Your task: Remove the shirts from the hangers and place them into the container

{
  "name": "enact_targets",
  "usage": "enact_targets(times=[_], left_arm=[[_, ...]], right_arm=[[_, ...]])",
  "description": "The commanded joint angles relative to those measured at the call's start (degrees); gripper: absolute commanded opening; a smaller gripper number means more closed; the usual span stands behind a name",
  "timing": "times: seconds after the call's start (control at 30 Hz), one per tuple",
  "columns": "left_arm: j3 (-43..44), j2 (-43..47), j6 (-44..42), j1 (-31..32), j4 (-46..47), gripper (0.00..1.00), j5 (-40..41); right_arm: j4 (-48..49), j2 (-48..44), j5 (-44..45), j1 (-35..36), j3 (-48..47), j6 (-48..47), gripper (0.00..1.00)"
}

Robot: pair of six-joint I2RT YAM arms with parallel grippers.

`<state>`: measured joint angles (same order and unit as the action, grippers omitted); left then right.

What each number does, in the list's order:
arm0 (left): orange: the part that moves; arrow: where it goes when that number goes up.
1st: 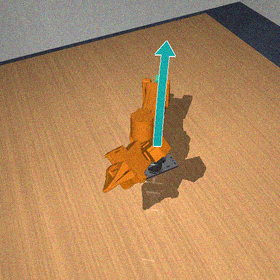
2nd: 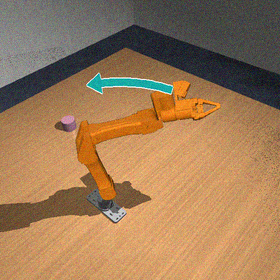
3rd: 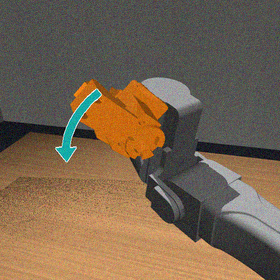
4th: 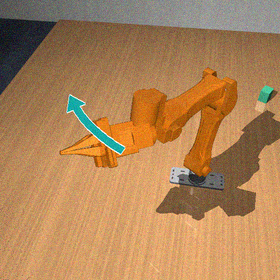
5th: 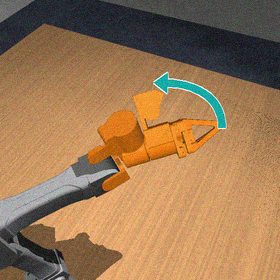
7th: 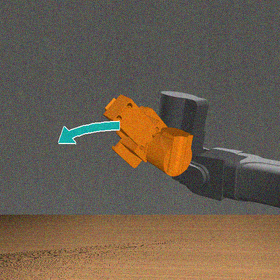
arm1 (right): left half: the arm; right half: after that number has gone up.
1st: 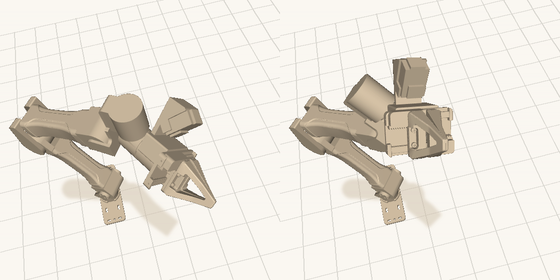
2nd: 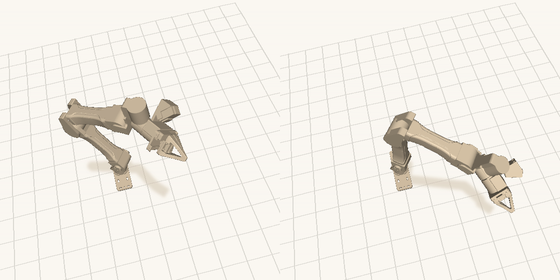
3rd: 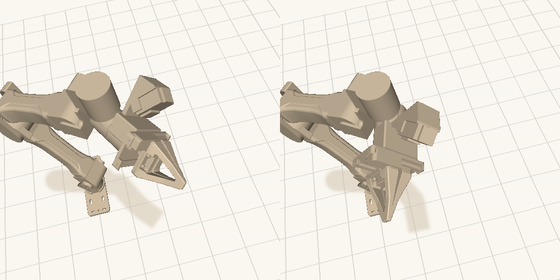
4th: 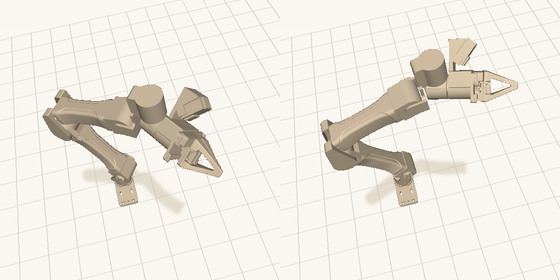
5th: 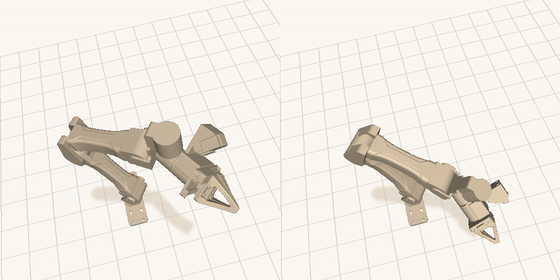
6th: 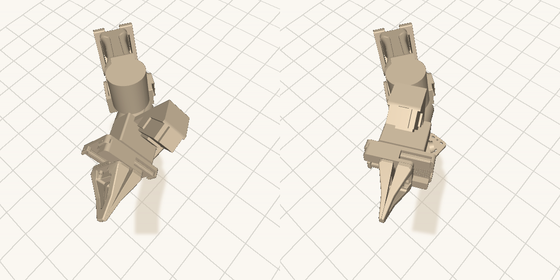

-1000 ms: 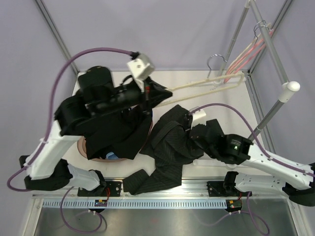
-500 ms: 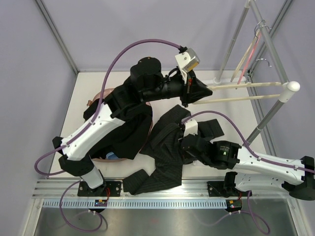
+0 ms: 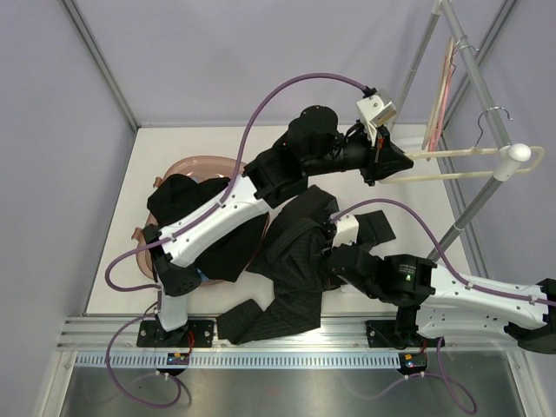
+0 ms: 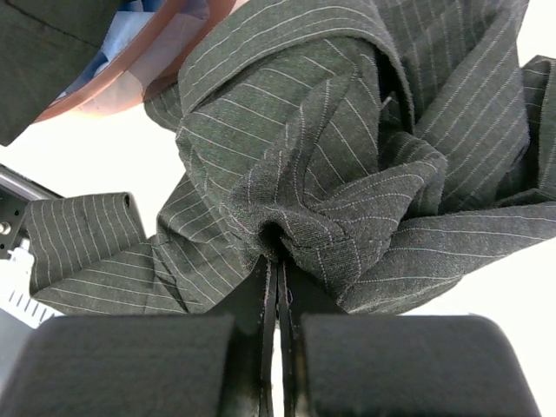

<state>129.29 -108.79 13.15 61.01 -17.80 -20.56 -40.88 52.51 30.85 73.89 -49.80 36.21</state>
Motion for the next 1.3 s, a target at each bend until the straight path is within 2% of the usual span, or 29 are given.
enact_targets(times=[0.0,0.2,0.23,0.3,0.37,0.43,0.57,0.63,0.73,0.8,0.9,0.93,0.97,1.0,1.03,1.07,1.1,1.13,1.17,1.2,1.27], left_arm=[[0.9,2.8,-1.0,0.1,2.9,0.00,2.2],[-14.1,13.9,-4.5,0.0,-2.5,0.00,12.2],[-15.9,18.0,-5.1,0.0,-4.2,0.07,13.4],[-21.7,22.9,-6.6,0.0,-5.0,0.12,15.6],[-25.6,31.2,-7.9,0.1,-5.1,0.24,17.0],[-28.4,36.7,-9.1,0.3,-7.3,0.29,18.3],[-28.7,52.2,-11.9,0.4,-17.3,0.31,28.1],[-28.7,56.7,-12.7,0.4,-20.2,0.33,32.8],[-28.0,61.8,-10.4,0.4,-28.8,0.33,38.5],[-30.8,65.8,-8.7,0.4,-32.7,0.33,40.5],[-41.2,72.0,-5.1,0.4,-33.1,0.33,42.3],[-44.2,73.4,-4.4,0.4,-32.7,0.33,43.0],[-49.8,74.9,-2.9,0.4,-32.5,0.33,43.4],[-52.5,76.0,-2.0,0.4,-31.9,0.33,43.6],[-55.0,78.5,-0.3,0.4,-30.4,0.33,43.6],[-59.7,79.6,0.6,0.4,-29.3,0.32,43.5],[-62.0,80.9,1.6,0.4,-28.0,0.32,43.6],[-64.3,83.4,3.4,0.4,-25.4,0.32,43.4],[-68.3,84.5,4.3,0.4,-24.5,0.32,43.4],[-70.2,85.7,5.2,0.3,-23.7,0.30,43.3],[-73.4,88.9,7.1,0.4,-22.8,0.24,42.5]], right_arm=[[-1.7,-0.9,4.3,0.6,-2.4,1.3,0.00],[-0.4,0.9,5.2,0.6,-7.0,-3.0,0.00],[0.4,2.2,5.1,0.6,-7.9,-4.5,0.00],[1.8,3.8,4.7,0.6,-10.5,-6.2,0.00],[3.4,7.0,4.3,0.6,-13.8,-8.9,0.00],[4.6,10.4,4.0,0.6,-16.5,-11.3,0.00],[5.5,16.6,3.6,0.6,-27.0,-15.7,0.00],[5.0,20.7,4.6,0.6,-31.3,-19.0,0.00],[4.3,25.6,7.3,0.3,-43.3,-24.5,0.00],[2.7,27.9,7.9,-0.2,-49.3,-28.6,0.00],[2.0,32.4,6.7,-2.2,-62.8,-35.4,0.00],[1.9,35.5,5.4,-3.0,-66.8,-38.0,0.00],[0.7,37.6,3.1,-4.8,-77.2,-39.9,0.00],[-1.0,40.0,2.3,-5.7,-83.0,-44.1,0.00],[-1.6,45.4,-2.4,-6.5,-96.0,-46.7,0.00],[-1.7,47.7,-6.7,-8.0,-101.9,-49.9,0.00],[1.2,51.6,-11.2,-8.8,-106.4,-57.0,0.00],[4.7,52.8,-17.3,-9.5,-110.5,-60.3,0.00],[9.0,53.2,-18.8,-10.9,-110.3,-63.5,0.00],[18.5,53.4,-19.8,-11.9,-109.6,-67.3,0.00],[23.1,53.7,-26.7,-14.5,-110.4,-66.0,0.00]])
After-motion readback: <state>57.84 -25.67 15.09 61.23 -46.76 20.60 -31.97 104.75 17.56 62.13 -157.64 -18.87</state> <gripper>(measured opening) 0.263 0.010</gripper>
